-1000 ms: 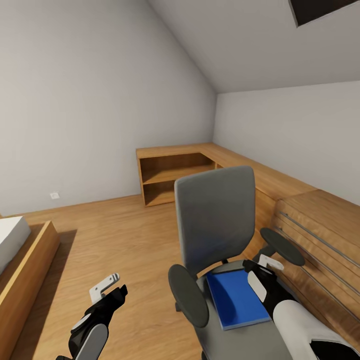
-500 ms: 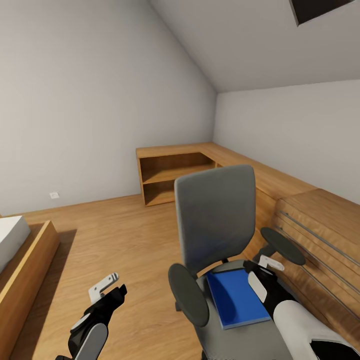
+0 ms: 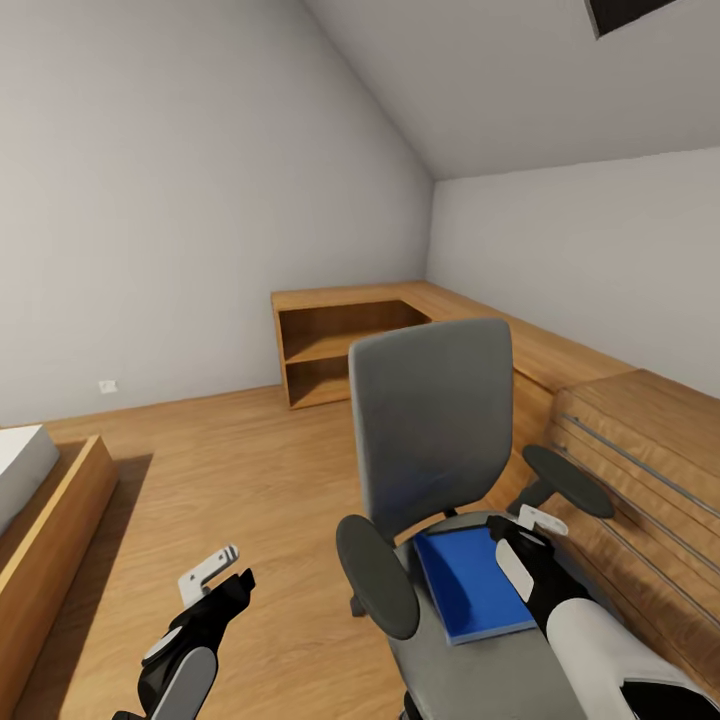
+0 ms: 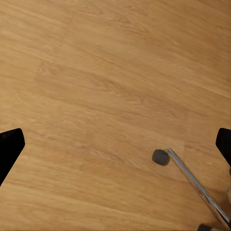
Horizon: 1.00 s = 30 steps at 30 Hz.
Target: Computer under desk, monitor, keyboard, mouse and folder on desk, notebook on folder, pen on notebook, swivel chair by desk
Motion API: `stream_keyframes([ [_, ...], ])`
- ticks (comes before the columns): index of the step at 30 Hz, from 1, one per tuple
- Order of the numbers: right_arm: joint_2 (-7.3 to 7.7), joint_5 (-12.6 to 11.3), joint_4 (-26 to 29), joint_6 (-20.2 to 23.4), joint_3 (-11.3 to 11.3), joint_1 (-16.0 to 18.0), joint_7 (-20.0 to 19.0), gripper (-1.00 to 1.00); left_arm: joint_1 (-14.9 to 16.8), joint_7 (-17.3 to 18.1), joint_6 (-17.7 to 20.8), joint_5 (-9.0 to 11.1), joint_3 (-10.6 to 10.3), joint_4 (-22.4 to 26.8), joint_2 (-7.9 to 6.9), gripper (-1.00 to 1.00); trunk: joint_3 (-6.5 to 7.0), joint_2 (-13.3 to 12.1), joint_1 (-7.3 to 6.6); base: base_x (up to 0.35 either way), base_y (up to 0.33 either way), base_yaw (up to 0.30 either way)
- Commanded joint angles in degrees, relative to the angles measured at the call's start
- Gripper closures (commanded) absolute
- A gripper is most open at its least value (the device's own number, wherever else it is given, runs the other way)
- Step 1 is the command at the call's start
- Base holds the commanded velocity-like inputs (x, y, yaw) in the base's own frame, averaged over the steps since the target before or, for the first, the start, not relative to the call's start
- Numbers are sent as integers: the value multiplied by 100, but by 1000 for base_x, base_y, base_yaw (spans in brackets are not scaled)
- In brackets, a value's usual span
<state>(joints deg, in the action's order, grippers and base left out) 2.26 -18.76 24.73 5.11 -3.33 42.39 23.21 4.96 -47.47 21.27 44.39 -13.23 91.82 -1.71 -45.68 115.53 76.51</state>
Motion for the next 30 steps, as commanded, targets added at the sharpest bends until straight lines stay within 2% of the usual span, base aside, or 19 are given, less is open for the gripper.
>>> stream_keyframes([
  [1, 2, -96, -152, 26, -10, -2, 24, -100, 5, -43, 18, 26, -11, 9, -5, -100, -25, 43, 23, 0, 0, 0],
  [16, -15, -93, -153, 26, -2, -2, 19, -100, 5, -23, 25, 37, -16, -1, -21, -100, -25, 43, 23, 0, 0, 0],
  [22, -16, 136, -153, 20, -16, -2, 24, -100, 5, -9, 19, 44, -38, -54, -19, -100, -25, 43, 23, -9, 0, 0],
  [30, -16, 177, -153, 17, -19, -2, 25, -100, 5, -8, 18, 36, -111, -79, -21, -100, -25, 43, 23, -179, -29, 0],
])
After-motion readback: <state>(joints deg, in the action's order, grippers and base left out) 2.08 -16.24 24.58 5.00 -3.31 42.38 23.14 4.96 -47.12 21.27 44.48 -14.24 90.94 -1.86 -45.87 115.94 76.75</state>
